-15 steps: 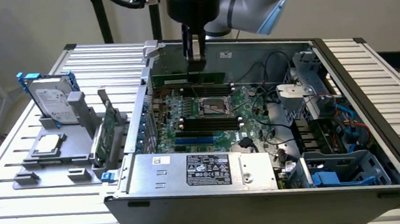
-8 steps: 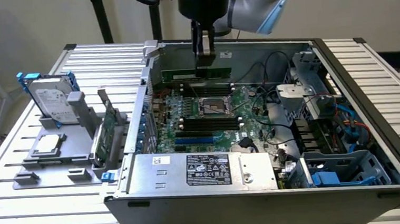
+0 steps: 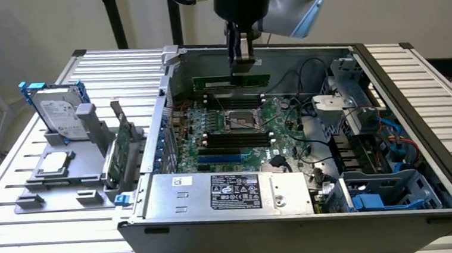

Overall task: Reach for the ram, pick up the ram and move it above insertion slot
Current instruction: 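Pick up the ram and move it above insertion slot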

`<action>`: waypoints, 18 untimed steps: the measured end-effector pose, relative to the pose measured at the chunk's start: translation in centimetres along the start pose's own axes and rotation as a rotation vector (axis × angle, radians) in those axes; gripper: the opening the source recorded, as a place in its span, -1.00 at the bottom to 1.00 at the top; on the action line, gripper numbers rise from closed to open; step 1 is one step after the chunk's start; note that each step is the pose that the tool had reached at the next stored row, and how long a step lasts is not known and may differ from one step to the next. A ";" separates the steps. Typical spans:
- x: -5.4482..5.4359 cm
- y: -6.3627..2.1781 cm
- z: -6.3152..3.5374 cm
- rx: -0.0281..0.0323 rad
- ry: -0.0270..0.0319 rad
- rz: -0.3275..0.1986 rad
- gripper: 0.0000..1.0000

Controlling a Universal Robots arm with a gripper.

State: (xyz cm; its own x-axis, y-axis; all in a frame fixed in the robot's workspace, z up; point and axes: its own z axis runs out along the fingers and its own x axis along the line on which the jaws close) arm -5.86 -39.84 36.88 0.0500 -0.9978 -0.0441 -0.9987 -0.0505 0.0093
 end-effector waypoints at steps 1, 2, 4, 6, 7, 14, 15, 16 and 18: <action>0.0 -0.17 0.04 0.0001 -0.0001 0.002 -0.73; -0.1 -0.31 0.08 0.0002 0.0000 0.004 -0.73; -0.1 -0.51 0.15 0.0006 -0.0002 0.012 -0.73; -0.2 -0.70 0.21 0.0010 -0.0002 0.022 -0.73; -0.2 -0.80 0.25 0.0012 -0.0003 0.026 -0.73; -0.4 -1.30 0.40 0.0025 -0.0005 0.057 -0.73; -0.5 -1.31 0.40 0.0025 -0.0004 0.058 -0.73; -0.5 -1.31 0.40 0.0026 -0.0006 0.058 -0.73; -0.5 -1.32 0.40 0.0026 -0.0006 0.058 -0.73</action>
State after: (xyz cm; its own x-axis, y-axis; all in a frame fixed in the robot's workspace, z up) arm -4.57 -39.28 36.49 -0.0081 -0.9990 -0.0441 -0.9999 0.0077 0.0092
